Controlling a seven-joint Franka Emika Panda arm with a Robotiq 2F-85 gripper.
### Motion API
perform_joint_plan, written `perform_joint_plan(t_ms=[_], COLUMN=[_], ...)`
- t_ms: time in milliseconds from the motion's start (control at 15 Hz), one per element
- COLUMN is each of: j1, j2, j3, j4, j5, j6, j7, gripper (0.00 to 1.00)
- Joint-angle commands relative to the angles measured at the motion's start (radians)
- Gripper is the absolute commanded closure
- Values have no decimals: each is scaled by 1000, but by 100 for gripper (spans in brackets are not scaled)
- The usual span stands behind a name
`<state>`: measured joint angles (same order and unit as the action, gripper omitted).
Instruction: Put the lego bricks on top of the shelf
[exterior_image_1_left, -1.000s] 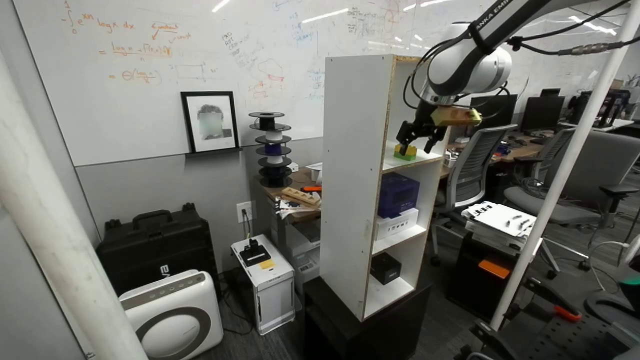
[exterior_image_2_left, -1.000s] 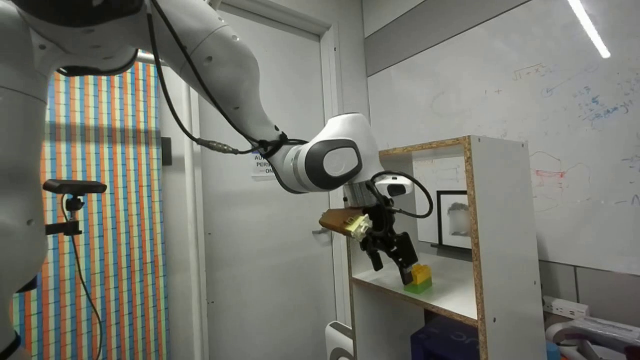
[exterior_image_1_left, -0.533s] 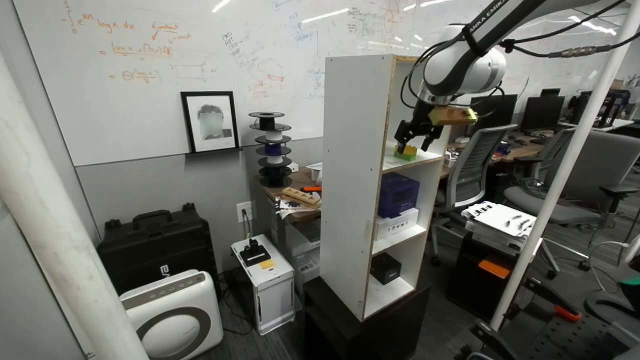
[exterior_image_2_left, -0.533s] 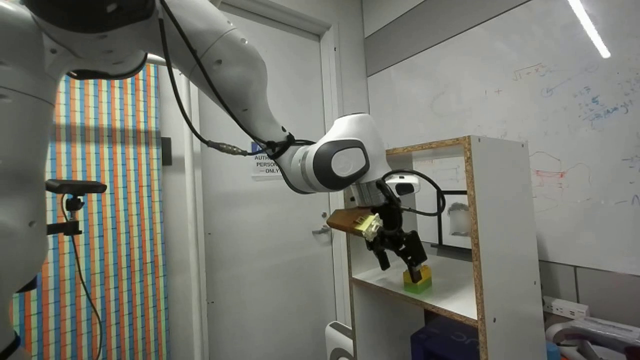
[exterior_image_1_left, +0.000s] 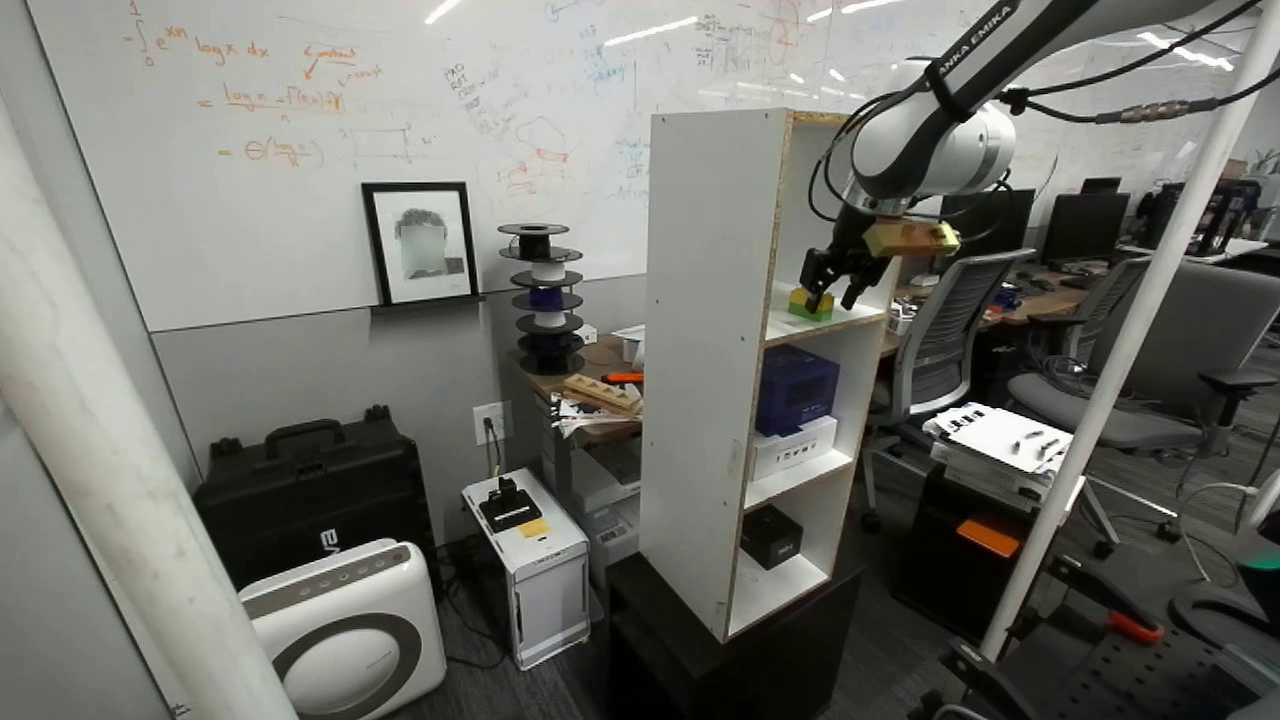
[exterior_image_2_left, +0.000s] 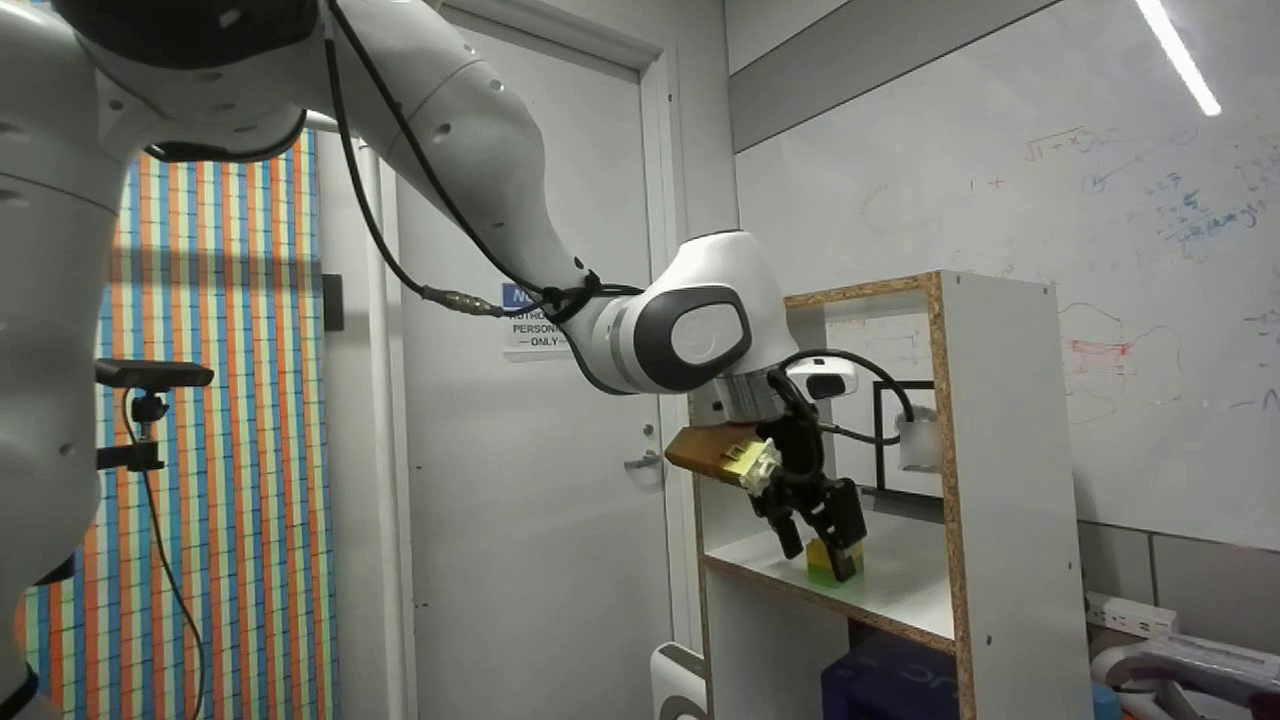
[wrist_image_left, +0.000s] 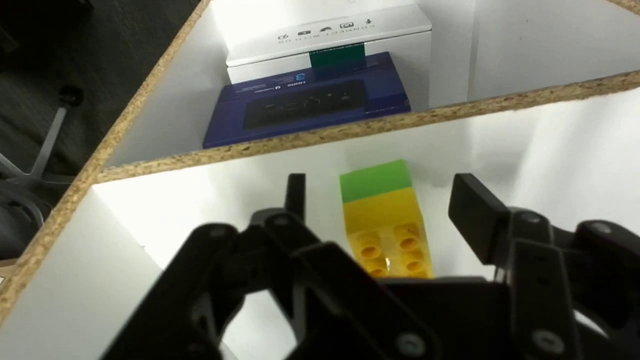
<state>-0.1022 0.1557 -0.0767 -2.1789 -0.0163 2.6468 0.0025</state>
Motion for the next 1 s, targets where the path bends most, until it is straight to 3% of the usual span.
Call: perform_joint_plan(t_ms=[0, 267, 333, 933], j1=[-14, -23, -18, 17], j2=[23, 46, 42, -206], j3=[8, 20, 18, 4], j4=[18, 20, 16, -113], j5=[74, 161, 162, 65], j6=[52, 106, 100, -133], j7=[-54, -89, -77, 0], gripper=[58, 87, 83, 83])
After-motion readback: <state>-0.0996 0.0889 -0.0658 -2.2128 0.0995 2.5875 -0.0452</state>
